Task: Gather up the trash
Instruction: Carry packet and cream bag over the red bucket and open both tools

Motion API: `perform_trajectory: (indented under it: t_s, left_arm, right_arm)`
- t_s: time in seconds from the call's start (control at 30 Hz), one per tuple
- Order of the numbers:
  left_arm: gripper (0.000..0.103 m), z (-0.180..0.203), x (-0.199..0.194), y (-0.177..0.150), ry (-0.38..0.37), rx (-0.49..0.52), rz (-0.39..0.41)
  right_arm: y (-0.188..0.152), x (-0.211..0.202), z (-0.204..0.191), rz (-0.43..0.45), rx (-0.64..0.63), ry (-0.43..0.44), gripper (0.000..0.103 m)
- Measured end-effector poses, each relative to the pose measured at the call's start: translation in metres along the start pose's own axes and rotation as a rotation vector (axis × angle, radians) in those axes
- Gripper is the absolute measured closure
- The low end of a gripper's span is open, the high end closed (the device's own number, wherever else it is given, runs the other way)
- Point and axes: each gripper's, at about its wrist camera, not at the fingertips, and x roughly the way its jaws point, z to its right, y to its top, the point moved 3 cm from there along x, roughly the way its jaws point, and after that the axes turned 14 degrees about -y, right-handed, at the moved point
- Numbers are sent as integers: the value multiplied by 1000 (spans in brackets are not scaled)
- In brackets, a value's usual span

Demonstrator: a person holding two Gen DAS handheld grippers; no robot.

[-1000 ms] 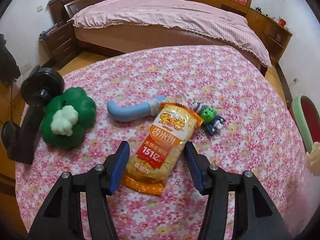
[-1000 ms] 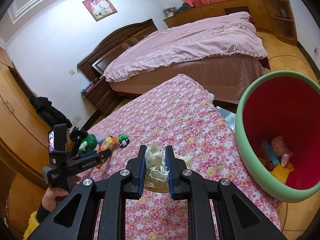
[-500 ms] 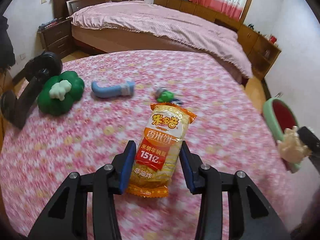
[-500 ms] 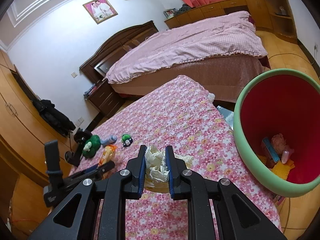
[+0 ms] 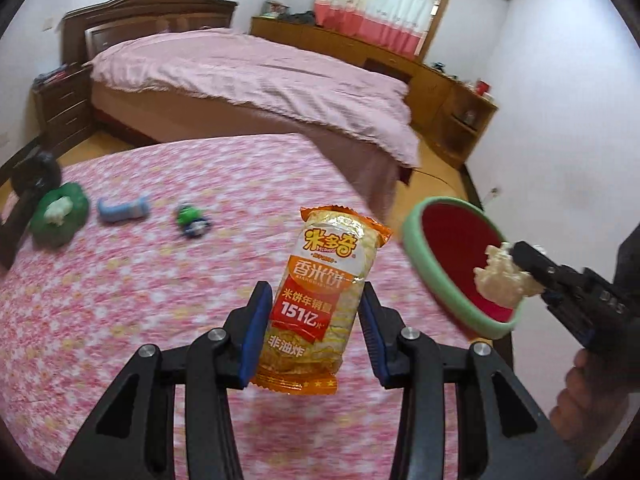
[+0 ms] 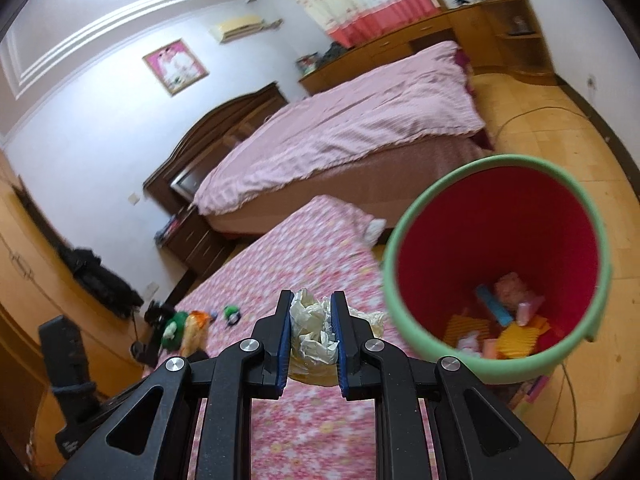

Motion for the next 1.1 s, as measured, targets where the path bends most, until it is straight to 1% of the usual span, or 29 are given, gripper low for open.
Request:
perform_trajectory:
  t_s: [0.1, 0.17, 0.27, 0.4, 0.5, 0.57, 0.7, 0.87, 0.93, 0.97, 1.0, 1.1]
  left_arm:
    - [59, 23, 9, 1, -39, 32, -18]
    - [59, 37, 17, 3, -53, 56, -28]
    - [59, 59, 33, 6, -89, 92, -50]
    - [59, 80, 55, 12, -101, 140, -91]
    - [59, 95, 76, 18, -127, 162, -126]
    - [59, 104, 89, 21, -128, 183, -143]
    - [59, 118, 115, 21, -137, 209, -180]
    - [59, 128, 135, 19, -142, 256, -204]
    - [59, 130, 139, 18, -144, 269, -207]
    - [56, 130, 140, 18, -146, 271, -207]
    - [55, 130, 141, 19, -146, 270, -204]
    - [55, 125, 142, 21, -147, 257, -198]
  right_arm:
    - [8, -6, 20, 20, 30, -28, 85]
    - [13, -9, 34, 37, 48, -46, 85]
    - [20, -10, 53, 51, 77, -73, 85]
    - [25, -3, 72, 41, 103, -101, 84]
    - [29, 4, 84, 28, 104, -123, 84]
    - [33, 9, 93, 23, 110, -134, 84]
    - [35, 16, 106, 12, 131, -143, 82]
    - [39, 22, 121, 4, 148, -148, 81]
    - [39, 25, 124, -2, 145, -147, 77]
    - [39, 26, 126, -4, 147, -145, 75]
    - [40, 27, 128, -6, 148, -145, 71]
    - [39, 31, 129, -13, 148, -143, 68]
